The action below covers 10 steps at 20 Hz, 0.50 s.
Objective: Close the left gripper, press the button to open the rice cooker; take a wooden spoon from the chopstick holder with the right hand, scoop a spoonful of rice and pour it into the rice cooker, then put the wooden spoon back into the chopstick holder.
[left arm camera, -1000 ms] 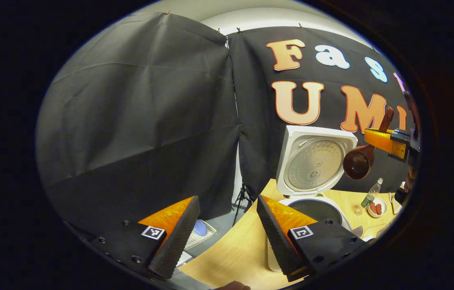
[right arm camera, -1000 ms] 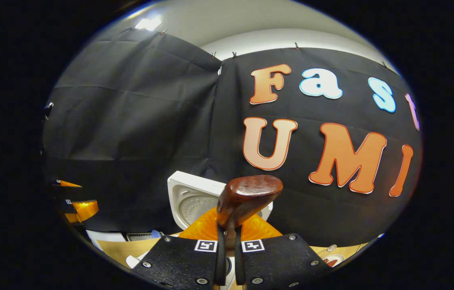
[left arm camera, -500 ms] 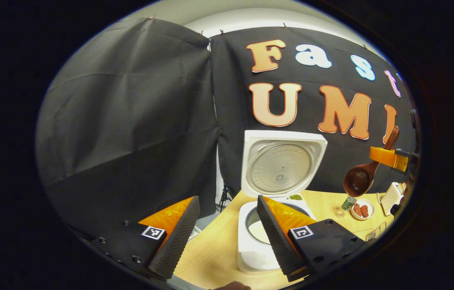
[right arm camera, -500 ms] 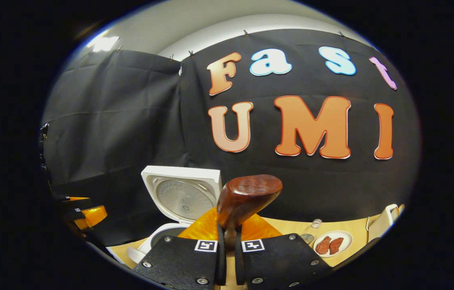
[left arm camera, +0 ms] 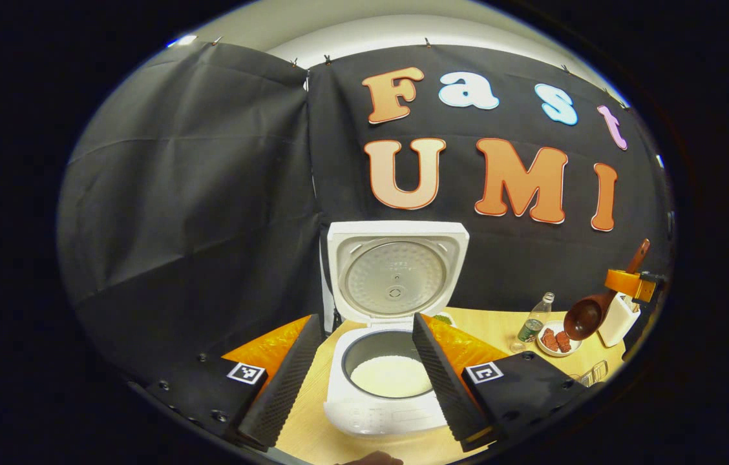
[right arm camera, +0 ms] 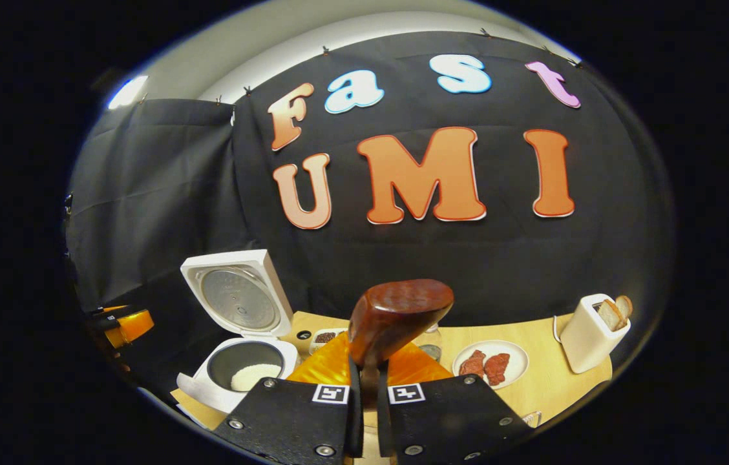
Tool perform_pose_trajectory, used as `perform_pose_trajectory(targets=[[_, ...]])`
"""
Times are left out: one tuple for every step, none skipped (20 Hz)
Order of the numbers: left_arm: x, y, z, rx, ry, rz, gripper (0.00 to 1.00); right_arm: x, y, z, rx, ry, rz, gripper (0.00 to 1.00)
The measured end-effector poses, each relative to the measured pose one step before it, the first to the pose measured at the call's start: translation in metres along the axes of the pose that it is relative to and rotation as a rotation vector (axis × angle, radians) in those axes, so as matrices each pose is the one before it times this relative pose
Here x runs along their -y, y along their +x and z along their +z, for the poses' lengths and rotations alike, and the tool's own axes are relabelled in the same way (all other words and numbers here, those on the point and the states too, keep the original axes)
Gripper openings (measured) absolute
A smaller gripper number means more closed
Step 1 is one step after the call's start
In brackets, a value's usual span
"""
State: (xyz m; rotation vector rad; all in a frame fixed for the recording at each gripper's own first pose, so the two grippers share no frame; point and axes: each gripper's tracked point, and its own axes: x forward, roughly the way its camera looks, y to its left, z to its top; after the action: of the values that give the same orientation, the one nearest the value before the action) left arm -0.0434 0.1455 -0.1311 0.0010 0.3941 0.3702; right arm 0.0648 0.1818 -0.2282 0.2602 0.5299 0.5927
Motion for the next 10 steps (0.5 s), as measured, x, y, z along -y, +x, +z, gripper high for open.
perform_pose_trajectory(targets=[[0.00492,-0.00205,0.0004,0.00182,0.00308,-0.00401,0.97,0.01419,-0.00439,-0.00686,-0.01414,0.01051,-0.01975,0.08],[0.00549,-0.0017,0.00095,-0.00158,0.00305,-0.00408,0.97,0.01475,-0.0033,-0.00751,-0.01635,0.01302,-0.02236,0.08],[0.00513,-0.00023,-0.00023,-0.00157,0.00262,-0.00251,0.97,0.01379,-0.00381,-0.00551,-0.01383,0.01281,-0.0203,0.08],[0.00427,0.00016,-0.00043,-0.00311,0.00242,-0.00458,0.97,0.01515,-0.00457,-0.00491,-0.00869,0.0141,-0.02201,0.08],[0.0052,-0.00024,-0.00017,-0.00307,0.00403,-0.00096,0.97,0.01487,-0.00362,-0.00555,-0.01056,0.01277,-0.02435,0.08],[0.00422,-0.00206,-0.00053,-0.00296,0.00353,-0.00304,0.97,0.01654,-0.00224,-0.00608,-0.00979,0.01219,-0.02736,0.08],[0.00383,-0.00095,0.0001,-0.00209,0.0035,-0.00026,0.97,0.01625,-0.00228,-0.00654,-0.01121,0.00883,-0.03,0.08],[0.00397,-0.00015,-0.00073,-0.00381,-0.00085,-0.00348,0.97,0.01711,-0.00146,-0.00702,-0.01095,0.01143,-0.03186,0.08],[0.00548,0.00005,-0.00223,-0.0097,-0.01183,-0.00746,0.97,0.01516,-0.00053,-0.00661,-0.014,0.01444,-0.02627,0.08],[0.00329,-0.00121,-0.0021,-0.01268,-0.01554,-0.00321,0.97,0.01487,-0.00076,-0.00601,-0.01344,0.01938,-0.02229,0.08]])
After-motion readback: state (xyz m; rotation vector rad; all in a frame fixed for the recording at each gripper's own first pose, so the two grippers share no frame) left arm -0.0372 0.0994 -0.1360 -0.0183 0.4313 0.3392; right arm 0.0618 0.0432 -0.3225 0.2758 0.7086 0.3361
